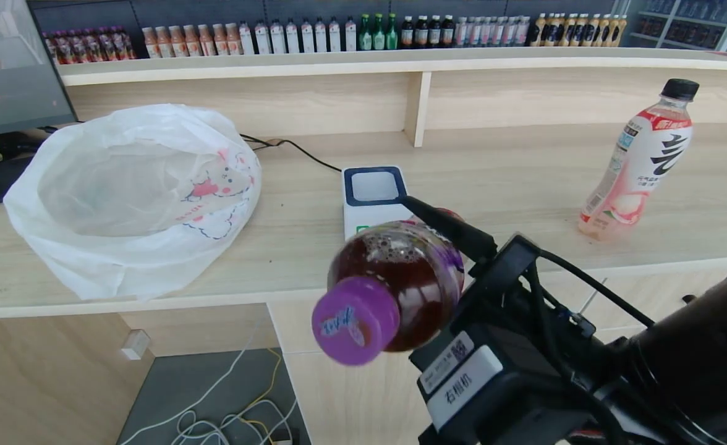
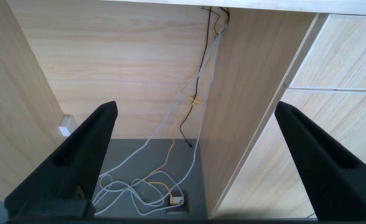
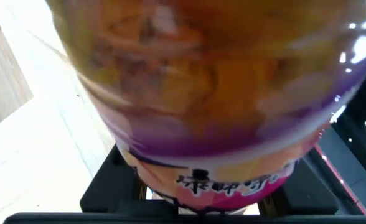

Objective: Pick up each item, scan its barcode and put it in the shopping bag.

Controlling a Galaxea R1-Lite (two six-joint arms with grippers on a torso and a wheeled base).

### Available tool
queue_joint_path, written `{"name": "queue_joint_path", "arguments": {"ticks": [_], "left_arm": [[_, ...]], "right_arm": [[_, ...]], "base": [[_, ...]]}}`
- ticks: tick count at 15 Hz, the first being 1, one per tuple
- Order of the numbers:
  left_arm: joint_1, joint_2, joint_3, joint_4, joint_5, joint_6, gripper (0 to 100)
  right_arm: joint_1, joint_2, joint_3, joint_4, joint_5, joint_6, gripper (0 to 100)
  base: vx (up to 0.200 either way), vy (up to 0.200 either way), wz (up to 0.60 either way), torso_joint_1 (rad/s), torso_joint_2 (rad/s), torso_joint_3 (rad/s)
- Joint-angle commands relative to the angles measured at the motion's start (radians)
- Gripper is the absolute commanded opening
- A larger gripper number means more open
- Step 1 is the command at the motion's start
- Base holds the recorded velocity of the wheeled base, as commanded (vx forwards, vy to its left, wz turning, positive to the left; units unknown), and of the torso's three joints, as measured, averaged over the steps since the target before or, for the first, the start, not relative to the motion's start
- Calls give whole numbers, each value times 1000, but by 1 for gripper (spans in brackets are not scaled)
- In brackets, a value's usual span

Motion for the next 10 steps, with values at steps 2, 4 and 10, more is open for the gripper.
{"name": "queue_joint_path", "arguments": {"ticks": [2, 4, 10], "left_arm": [[0, 0, 0, 0, 0, -2, 100], [0, 0, 0, 0, 0, 0, 100], [0, 0, 0, 0, 0, 0, 100]], "right_arm": [[-84, 73, -95, -1, 1, 31, 0], [-113, 75, -138, -1, 1, 37, 0], [-114, 76, -260, -1, -1, 89, 0]], "base": [[0, 0, 0, 0, 0, 0], [0, 0, 0, 0, 0, 0], [0, 0, 0, 0, 0, 0]]}}
